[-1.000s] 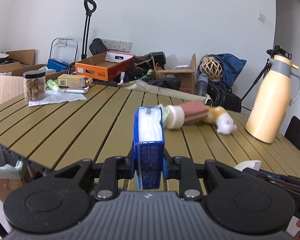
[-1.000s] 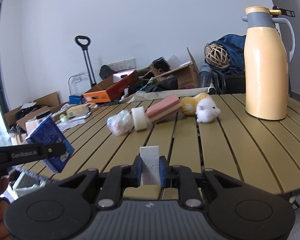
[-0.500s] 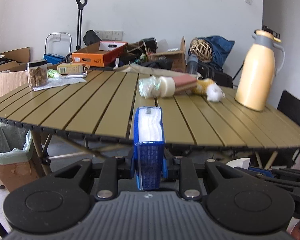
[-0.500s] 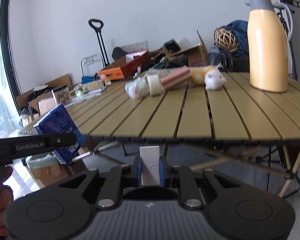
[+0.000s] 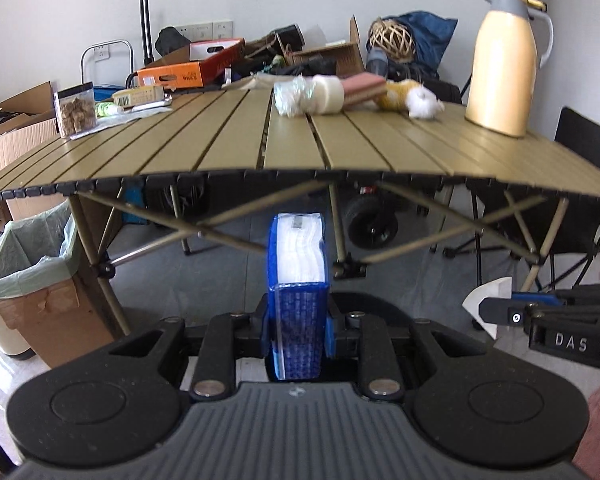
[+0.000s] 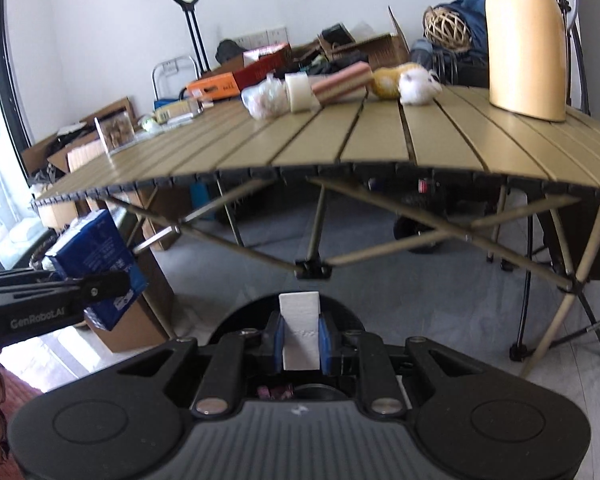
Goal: Collect trash
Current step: 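Carry the blue box and white eraser down over the black bin with both tools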
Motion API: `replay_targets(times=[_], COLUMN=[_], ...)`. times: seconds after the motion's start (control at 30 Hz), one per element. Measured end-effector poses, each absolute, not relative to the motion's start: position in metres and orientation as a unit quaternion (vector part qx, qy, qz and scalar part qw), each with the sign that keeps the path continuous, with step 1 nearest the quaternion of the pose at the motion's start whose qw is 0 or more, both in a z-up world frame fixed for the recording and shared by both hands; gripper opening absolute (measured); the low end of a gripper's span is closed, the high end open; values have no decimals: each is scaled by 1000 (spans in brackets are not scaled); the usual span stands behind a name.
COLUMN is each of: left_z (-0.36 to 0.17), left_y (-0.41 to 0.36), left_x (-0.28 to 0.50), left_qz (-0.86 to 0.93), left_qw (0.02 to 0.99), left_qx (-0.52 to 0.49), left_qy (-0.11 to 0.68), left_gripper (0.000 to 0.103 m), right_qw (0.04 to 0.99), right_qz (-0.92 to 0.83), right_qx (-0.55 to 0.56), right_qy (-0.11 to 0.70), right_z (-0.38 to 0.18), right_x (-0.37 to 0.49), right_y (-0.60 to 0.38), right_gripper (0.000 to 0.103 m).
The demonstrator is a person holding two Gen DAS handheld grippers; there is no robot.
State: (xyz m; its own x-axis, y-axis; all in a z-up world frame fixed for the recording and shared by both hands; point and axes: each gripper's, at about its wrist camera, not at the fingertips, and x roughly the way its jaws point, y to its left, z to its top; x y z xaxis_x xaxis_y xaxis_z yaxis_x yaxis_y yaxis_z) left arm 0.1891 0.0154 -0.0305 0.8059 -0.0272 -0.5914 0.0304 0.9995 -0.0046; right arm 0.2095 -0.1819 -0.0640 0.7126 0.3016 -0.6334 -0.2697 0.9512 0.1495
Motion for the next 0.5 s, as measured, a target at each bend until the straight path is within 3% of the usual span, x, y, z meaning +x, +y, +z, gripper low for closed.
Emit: replay_targets(times=[0.5], left_z=[-101], left_y=[43], left_x=[194], left_qz=[13], left_qw=[912], left_qx=[19], left_qy=[410], left_gripper=[24], right_qw=[892], right_qz=[120], right_qx=[-11], right_qy=[436], right_z=[-120], right_x=[223], right_y=[-187], right_gripper=[17])
